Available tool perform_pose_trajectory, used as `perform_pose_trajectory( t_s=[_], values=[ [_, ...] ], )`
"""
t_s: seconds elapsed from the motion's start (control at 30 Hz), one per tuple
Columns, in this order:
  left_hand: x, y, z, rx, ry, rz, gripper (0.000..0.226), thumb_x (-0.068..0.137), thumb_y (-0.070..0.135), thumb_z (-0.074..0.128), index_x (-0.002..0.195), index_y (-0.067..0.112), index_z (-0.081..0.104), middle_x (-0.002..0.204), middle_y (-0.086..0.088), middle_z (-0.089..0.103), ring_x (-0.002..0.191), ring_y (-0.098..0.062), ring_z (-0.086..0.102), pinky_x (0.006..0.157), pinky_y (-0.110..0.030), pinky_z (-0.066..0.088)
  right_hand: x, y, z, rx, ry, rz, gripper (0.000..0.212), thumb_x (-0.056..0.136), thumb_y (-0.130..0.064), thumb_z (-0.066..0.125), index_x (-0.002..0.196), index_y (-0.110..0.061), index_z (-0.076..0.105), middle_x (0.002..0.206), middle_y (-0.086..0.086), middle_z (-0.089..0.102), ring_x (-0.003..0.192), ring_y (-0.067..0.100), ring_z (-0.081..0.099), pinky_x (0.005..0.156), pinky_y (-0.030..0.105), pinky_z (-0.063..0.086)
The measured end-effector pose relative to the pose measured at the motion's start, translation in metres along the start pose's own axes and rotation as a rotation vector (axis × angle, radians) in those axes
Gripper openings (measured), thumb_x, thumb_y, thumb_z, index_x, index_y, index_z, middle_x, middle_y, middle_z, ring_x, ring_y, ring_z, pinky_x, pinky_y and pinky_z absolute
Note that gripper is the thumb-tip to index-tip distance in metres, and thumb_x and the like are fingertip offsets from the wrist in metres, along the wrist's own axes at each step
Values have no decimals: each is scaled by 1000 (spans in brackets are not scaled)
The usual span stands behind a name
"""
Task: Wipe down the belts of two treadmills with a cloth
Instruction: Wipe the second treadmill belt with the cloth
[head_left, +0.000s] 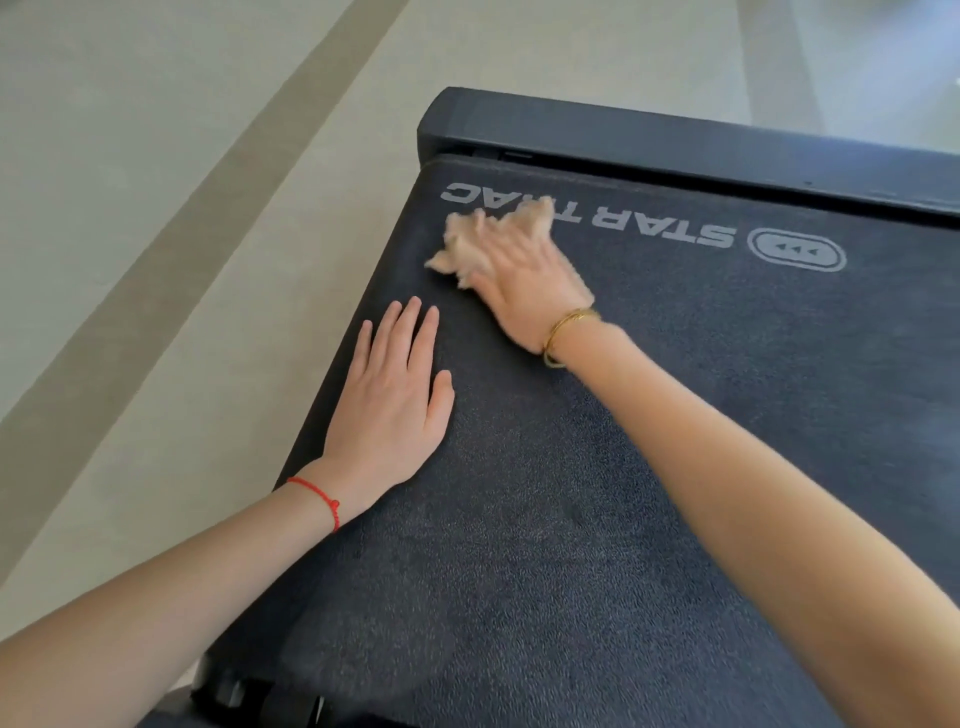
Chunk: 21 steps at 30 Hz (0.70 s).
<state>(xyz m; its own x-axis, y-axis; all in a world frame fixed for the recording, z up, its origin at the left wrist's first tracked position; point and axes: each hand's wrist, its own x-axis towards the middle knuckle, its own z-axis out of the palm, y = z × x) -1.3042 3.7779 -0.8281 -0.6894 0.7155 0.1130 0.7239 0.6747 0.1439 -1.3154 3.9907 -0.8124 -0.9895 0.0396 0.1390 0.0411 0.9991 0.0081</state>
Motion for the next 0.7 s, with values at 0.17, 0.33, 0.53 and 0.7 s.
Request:
perform_pose_trajectory(
  t_s=[0.17, 0.33, 0.53, 0.7],
  values=[
    [-2, -4, 0, -29, -3, 7, 68, 99, 42, 15, 157, 7, 18, 165, -12, 15, 153, -26, 10, 125, -44, 8, -38, 51, -9, 83, 65, -11, 48, 99, -14, 39, 147, -15, 34, 147, 22, 40, 135, 41, 37, 112, 62, 22],
    [1, -2, 1, -25, 13, 7, 68, 98, 41, 16, 156, 5, 21, 163, -15, 20, 152, -29, 14, 124, -48, 12, -43, 130, -8, 132, -25, 563, 54, 104, -35, 22, 151, -9, 25, 158, 14, 26, 146, 30, 18, 119, 51, 7],
    [2, -3, 0, -34, 9, 16, 70, 96, 42, 16, 155, 4, 23, 163, -16, 21, 152, -30, 15, 124, -47, 12, -93, 18, -23, 213, -17, 145, 53, 106, -33, 28, 153, -10, 24, 160, 10, 23, 147, 29, 18, 121, 47, 4],
    [0, -5, -1, -52, -6, 29, 69, 97, 41, 17, 156, 5, 22, 163, -16, 20, 152, -31, 14, 124, -48, 11, -157, 10, -21, 214, -82, 53, 58, 104, -45, 20, 155, -18, 19, 162, -2, 12, 150, 17, 3, 122, 38, 1]
  ],
)
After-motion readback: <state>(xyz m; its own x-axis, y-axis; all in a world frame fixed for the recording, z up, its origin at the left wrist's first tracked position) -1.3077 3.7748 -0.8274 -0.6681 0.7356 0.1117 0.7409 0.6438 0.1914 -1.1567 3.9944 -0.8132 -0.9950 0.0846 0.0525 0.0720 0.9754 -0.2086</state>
